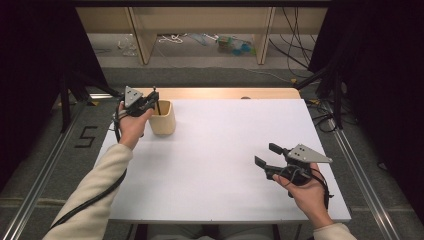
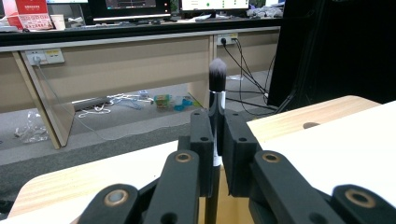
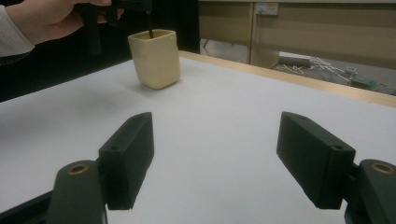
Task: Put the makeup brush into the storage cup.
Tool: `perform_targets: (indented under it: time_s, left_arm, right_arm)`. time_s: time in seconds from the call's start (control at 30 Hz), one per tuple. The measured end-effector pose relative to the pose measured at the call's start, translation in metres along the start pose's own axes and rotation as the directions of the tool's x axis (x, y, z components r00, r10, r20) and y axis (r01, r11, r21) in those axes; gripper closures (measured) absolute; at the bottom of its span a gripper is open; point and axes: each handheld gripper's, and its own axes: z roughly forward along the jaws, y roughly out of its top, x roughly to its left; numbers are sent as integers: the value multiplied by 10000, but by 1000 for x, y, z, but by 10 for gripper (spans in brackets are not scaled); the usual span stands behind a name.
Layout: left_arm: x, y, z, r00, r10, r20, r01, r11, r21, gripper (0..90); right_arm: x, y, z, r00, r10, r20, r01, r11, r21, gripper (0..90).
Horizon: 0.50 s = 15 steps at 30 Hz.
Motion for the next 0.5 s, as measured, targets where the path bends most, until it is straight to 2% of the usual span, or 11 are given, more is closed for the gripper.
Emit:
perform_targets:
  time_s: [0.33,0.37,0.5]
  left_arm:
    - [1,-2,1,10000,-36,-6,36,10000,17,837]
    - [1,-2,1,10000,-42,-4,42,10000,18,838]
    - [1,-4,1,9999,-118,-17,118,9999,43,837]
  right_arm:
    - [0,0,0,10000,9,-9,-9,10000,-9,286]
    - [0,1,-2,9999,-73,118,70,9998,187,286]
    - [0,0,0,10000,-3,-1,3,10000,11,286]
